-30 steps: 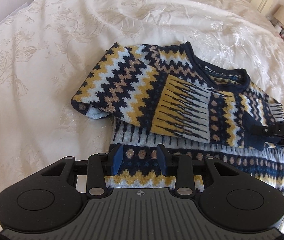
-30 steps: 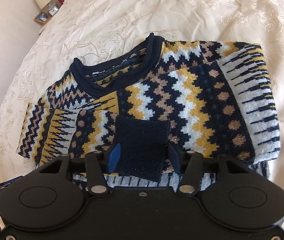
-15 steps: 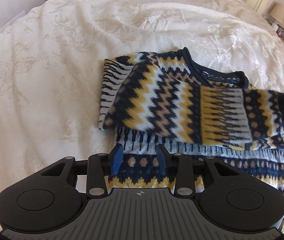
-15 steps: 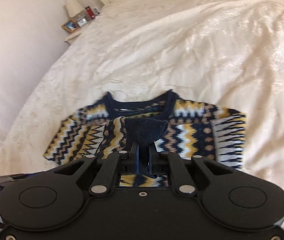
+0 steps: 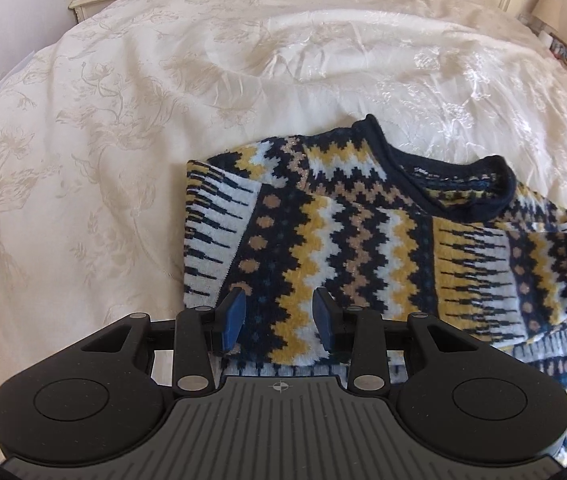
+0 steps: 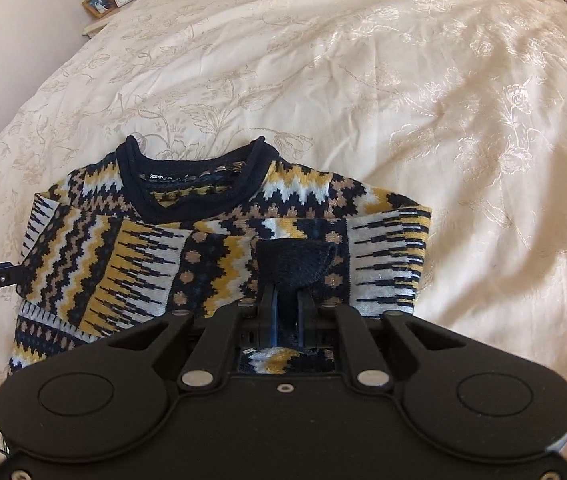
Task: Fold small clothes
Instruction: 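Grasp the second folded cuff with the right gripper and reposition it, then open the right gripper on the cuff and withdraw both grippers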
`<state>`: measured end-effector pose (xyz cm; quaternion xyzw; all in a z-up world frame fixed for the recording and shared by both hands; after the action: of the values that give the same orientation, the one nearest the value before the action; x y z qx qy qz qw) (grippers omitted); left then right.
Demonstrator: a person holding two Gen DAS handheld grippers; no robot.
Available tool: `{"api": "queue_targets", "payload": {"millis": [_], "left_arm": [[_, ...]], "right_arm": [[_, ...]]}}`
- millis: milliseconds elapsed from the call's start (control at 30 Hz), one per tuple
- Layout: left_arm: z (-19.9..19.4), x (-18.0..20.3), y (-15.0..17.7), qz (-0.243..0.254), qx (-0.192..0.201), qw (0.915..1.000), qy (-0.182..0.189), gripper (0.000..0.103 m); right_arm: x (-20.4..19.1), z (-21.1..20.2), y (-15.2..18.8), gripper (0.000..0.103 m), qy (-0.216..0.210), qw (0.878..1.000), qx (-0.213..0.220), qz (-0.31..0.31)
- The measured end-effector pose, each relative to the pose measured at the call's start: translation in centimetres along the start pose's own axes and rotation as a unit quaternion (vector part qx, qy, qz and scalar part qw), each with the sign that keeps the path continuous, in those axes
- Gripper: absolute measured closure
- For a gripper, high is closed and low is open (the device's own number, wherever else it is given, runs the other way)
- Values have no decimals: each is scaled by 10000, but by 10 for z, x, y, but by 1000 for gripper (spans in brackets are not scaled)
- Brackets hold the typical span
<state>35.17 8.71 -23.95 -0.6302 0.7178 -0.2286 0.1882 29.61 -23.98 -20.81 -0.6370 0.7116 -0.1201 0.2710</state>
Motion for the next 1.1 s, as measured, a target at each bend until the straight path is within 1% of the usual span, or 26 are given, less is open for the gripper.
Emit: {"api": "queue_targets", "payload": {"millis": [67,133,200,333,433,500,533,567,600,633,700,733,767,833,933,1033,1100], "left_arm": [[12,-4,3,-51,-135,9999,-78,67],[21,-6,6,-75,-262,9996,-90,67],[26,-7,8,13,-315,9995,-73,67],[28,-6,8,228,-325,9992,-44,67],[28,-7,8,208,-334,9992,-5,67],[29,-7,8,216,-344,9992,1,67],[30,-7,8,224,-348,9991,0,67],[30,-7,8,230,-352,9991,0,67],[31,-7,8,233,-354,9991,-1,67],[31,-6,8,226,-352,9991,-5,67],[32,-6,7,207,-351,9992,-13,66],[32,-6,7,198,-348,9992,-19,66],[33,-5,7,185,-344,9992,-33,66],[34,-5,7,180,-340,9992,-59,66],[34,-4,8,187,-323,9993,-85,66],[33,-4,8,220,-280,9993,-68,64],[34,-4,8,262,-246,9993,-48,61]], "right_arm": [[12,5,5,86,117,9995,-123,248],[25,15,16,86,194,9977,-351,550],[33,23,25,86,255,9958,-547,690],[36,29,33,85,280,9942,-603,839],[39,28,32,84,361,9935,-533,937],[42,25,31,84,514,9932,-462,938],[43,21,30,82,656,9931,-412,885],[43,18,28,77,764,9934,-341,787],[42,13,25,77,839,9939,-243,676],[38,8,21,77,824,9950,-111,559],[27,1,16,77,668,9970,86,391],[19,1,14,71,572,9979,153,278],[10,2,12,58,426,9988,186,168],[-6,10,13,49,185,9997,129,66],[-24,27,18,48,37,9999,-59,-76],[-34,47,35,39,11,9992,-386,-108],[-35,53,42,37,41,9990,-428,-117]]}}
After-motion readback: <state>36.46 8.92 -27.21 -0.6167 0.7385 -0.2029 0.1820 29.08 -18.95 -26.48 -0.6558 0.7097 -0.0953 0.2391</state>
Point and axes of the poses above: each gripper's, at about its wrist camera, not at the fingertips, and z roughly the way its jaws point, x to its right, y to its underside, the point moved 9 cm from there along z, roughly the way its jaws point, and after that the axes turned 5 degrees about x, right-handed, at the moved point
